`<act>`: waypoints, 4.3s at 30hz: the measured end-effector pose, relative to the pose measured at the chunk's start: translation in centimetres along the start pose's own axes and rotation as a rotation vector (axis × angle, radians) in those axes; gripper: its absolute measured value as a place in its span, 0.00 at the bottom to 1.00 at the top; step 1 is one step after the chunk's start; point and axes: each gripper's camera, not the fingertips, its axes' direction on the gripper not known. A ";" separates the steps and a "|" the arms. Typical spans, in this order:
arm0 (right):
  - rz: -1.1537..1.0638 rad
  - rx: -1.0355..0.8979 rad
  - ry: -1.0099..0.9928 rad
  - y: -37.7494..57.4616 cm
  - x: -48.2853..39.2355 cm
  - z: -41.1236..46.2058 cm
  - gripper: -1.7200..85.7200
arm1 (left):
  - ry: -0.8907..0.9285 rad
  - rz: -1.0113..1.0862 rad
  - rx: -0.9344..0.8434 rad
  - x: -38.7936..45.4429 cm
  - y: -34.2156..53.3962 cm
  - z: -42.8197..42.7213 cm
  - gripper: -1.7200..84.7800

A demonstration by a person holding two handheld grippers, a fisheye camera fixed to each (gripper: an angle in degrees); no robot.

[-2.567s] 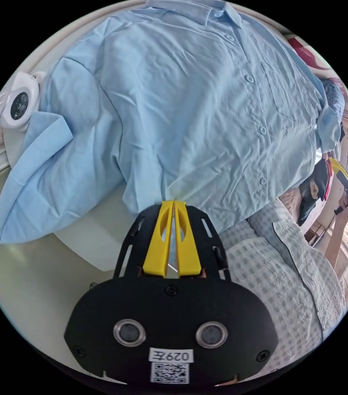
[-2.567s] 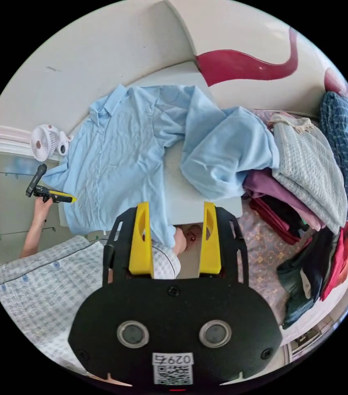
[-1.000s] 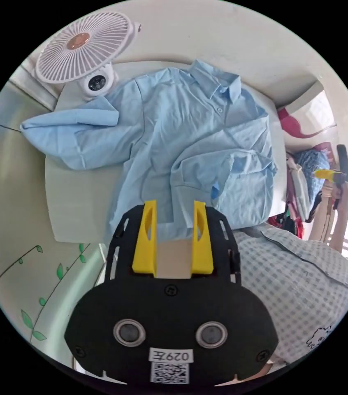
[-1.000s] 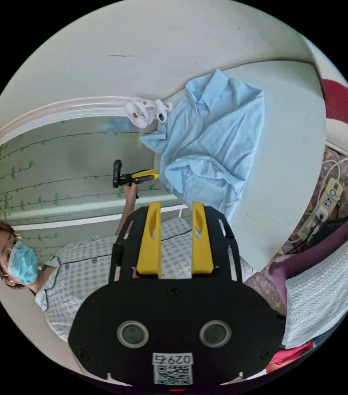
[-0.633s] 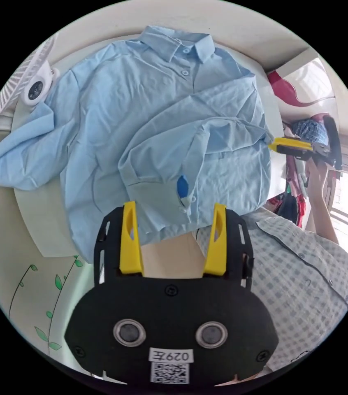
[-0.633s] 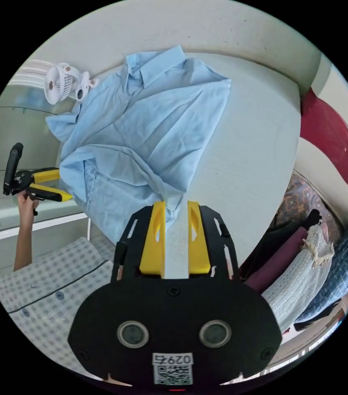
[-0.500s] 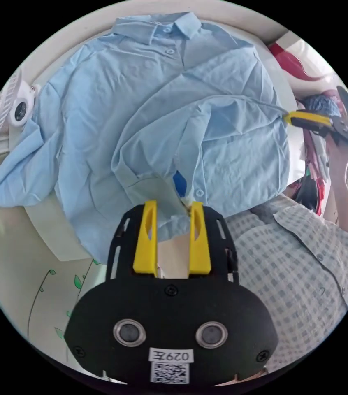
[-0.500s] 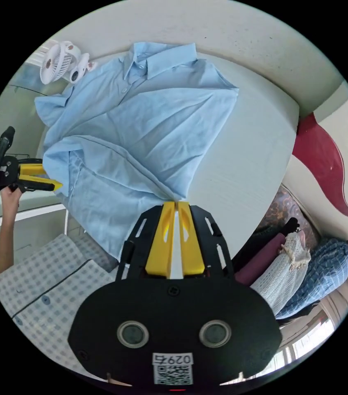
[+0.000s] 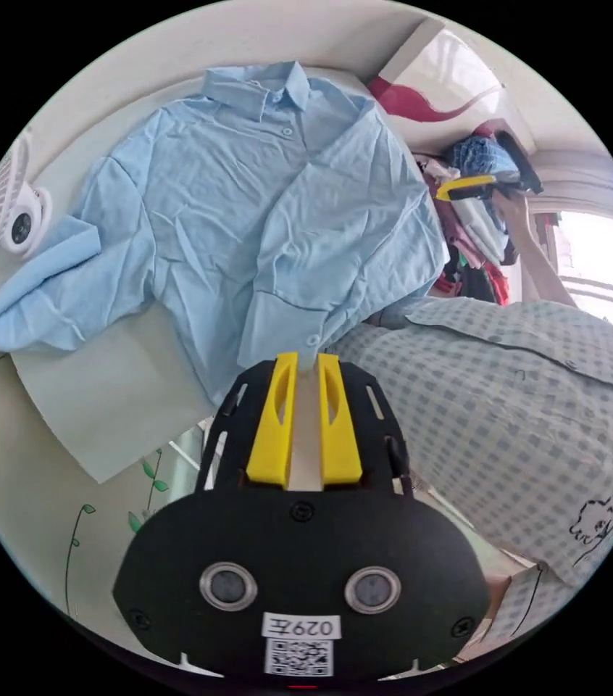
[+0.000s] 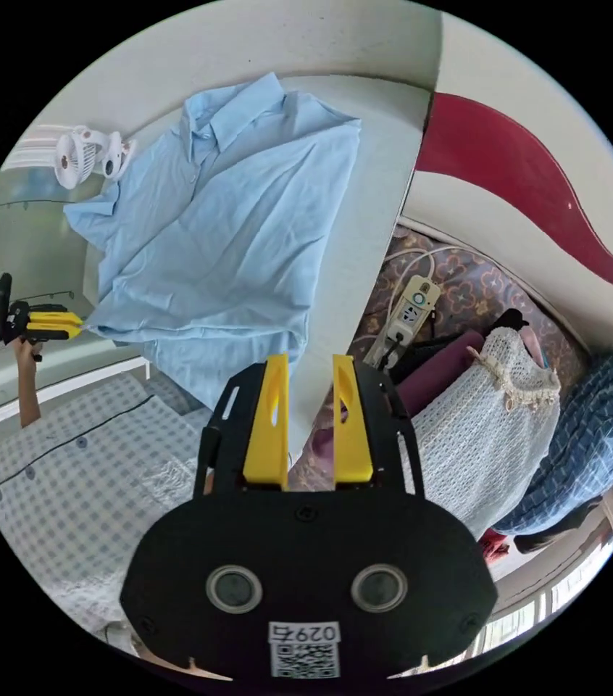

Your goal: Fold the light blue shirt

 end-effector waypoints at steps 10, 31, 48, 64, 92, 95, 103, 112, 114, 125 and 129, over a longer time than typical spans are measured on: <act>-0.083 0.032 -0.151 -3.9 -4.2 0.8 0.02 | -0.013 -0.097 -0.121 -5.0 -5.1 5.3 0.14; 0.100 0.085 0.034 -4.3 1.1 2.8 0.02 | 0.138 -0.625 0.539 -19.2 16.0 -7.2 0.12; -0.240 -0.086 -0.288 -28.7 -25.6 16.0 0.13 | 0.351 -0.364 0.329 -30.9 15.3 -5.6 0.10; -0.668 0.382 -0.475 -19.3 -31.6 -1.4 0.02 | 0.431 -0.252 0.350 -34.3 12.9 -6.5 0.12; 0.559 0.236 -0.404 20.6 -2.7 7.7 0.13 | 0.332 0.046 0.151 -20.5 -2.7 -5.0 0.21; 0.599 0.280 -0.477 19.7 -2.3 11.6 0.18 | 0.280 0.071 0.096 -18.3 -5.1 -4.7 0.22; 0.547 0.237 -0.380 9.4 -3.1 14.5 0.18 | -0.060 0.060 0.016 -10.9 -15.3 -3.0 0.22; 0.334 0.126 -0.125 1.9 -7.3 13.6 0.04 | -0.027 0.010 -0.052 -7.8 -19.5 -1.3 0.01; 0.239 0.229 -0.111 1.0 -8.0 9.9 0.03 | -0.125 -0.019 -0.006 -8.4 -19.4 -2.8 0.01; 0.127 0.285 -0.389 5.1 -8.0 6.3 0.06 | -0.180 -0.081 0.183 -10.2 -16.4 -9.9 0.04; 0.323 0.246 -0.730 10.2 -6.1 13.6 0.12 | -0.202 -0.088 0.184 -9.6 -12.4 -9.2 0.15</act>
